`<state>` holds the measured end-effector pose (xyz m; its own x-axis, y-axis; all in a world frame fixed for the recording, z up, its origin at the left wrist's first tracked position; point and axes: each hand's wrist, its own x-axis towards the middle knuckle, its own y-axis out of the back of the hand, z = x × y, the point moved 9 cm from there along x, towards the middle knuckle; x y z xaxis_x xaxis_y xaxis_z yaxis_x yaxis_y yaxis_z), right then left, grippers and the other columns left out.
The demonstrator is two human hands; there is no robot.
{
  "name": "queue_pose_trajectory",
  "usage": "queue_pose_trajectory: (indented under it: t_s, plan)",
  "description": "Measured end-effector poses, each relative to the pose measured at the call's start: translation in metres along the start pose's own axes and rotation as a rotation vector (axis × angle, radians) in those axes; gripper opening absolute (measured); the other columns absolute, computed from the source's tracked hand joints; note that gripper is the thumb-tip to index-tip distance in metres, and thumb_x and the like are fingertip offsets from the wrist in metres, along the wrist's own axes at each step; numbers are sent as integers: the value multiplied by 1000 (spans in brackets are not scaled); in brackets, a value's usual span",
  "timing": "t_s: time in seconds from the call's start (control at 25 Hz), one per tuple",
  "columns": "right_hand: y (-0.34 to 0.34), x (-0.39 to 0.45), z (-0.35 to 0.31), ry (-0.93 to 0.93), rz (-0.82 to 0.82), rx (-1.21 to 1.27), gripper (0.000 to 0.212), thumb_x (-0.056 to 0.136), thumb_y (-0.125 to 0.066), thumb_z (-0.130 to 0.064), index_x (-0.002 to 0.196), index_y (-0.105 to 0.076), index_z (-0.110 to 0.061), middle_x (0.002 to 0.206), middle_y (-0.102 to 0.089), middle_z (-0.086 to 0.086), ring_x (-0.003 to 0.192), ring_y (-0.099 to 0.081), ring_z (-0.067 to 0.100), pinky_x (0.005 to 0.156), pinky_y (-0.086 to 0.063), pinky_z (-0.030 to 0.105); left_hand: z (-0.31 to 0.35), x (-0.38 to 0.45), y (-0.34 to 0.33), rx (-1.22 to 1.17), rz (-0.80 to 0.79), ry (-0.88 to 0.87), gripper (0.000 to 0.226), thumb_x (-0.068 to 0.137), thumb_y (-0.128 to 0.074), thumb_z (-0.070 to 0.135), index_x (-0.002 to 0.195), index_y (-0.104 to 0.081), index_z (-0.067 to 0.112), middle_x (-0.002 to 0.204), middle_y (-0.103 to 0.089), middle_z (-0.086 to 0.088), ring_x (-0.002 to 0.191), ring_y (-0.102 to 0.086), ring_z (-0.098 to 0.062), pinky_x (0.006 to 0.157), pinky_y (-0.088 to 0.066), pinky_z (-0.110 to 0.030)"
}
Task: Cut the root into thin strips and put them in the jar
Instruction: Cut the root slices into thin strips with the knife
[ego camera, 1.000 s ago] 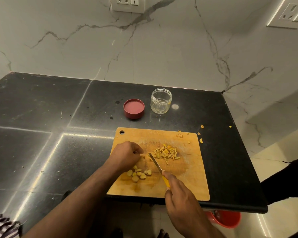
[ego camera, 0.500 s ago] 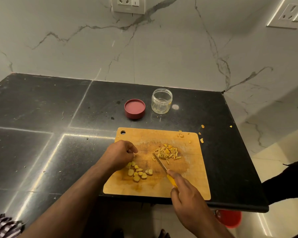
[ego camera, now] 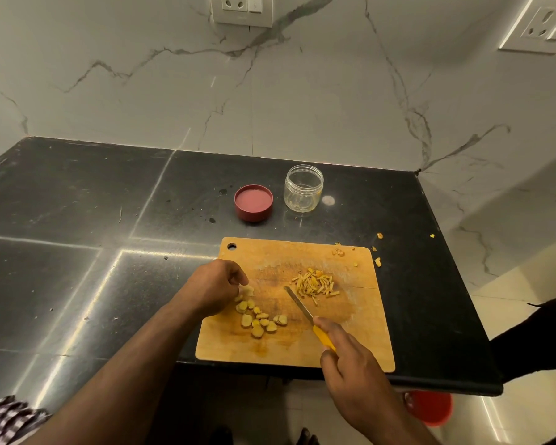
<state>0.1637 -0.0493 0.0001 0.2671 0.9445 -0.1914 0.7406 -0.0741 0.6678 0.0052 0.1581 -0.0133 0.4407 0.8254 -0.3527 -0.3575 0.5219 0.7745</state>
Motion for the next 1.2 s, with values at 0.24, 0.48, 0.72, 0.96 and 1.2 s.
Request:
queue_pose_trajectory:
  t_s: [0.24, 0.48, 0.72, 0.96, 1.2]
  plan:
    - [-1, 0, 1, 8, -1, 9, 45, 102, -42, -24, 144, -37, -39, 132, -48, -18, 115, -49, 2, 94, -44, 24, -5, -3, -2, 29, -22, 14, 20, 90, -69, 11, 102, -70, 27, 98, -65, 5, 90, -60, -10, 62, -44, -17]
    - [-5, -2, 2, 15, -4, 19, 45, 102, -42, -25, 144, -37, -40, 132, -49, -18, 114, -50, 1, 93, -45, 22, -5, -5, -5, 8, -68, 14, 19, 90, -70, 10, 99, -71, 27, 94, -65, 8, 87, -60, -8, 63, -44, -17]
    - [-8, -3, 1, 23, -11, 30, 45, 102, -42, -25, 143, -37, -42, 131, -48, -21, 115, -50, -1, 93, -44, 19, -3, -8, -7, 24, -95, 13, 20, 89, -70, 8, 88, -69, 28, 95, -65, 6, 88, -60, -9, 63, -44, -17]
    - [-6, -2, 4, 4, -6, 7, 46, 102, -42, -24, 145, -36, -40, 134, -48, -18, 115, -49, 1, 96, -45, 22, 7, -12, 1, -49, -87, -7, 15, 89, -65, 7, 91, -64, 22, 89, -64, 3, 80, -58, -9, 60, -41, -19]
    - [6, -2, 7, -35, 63, 5, 46, 102, -42, -23, 144, -36, -40, 129, -44, -21, 114, -47, -2, 95, -42, 16, 30, -10, -8, -163, -41, -58, 17, 92, -64, 7, 92, -67, 24, 93, -65, 4, 81, -60, -8, 59, -43, -19]
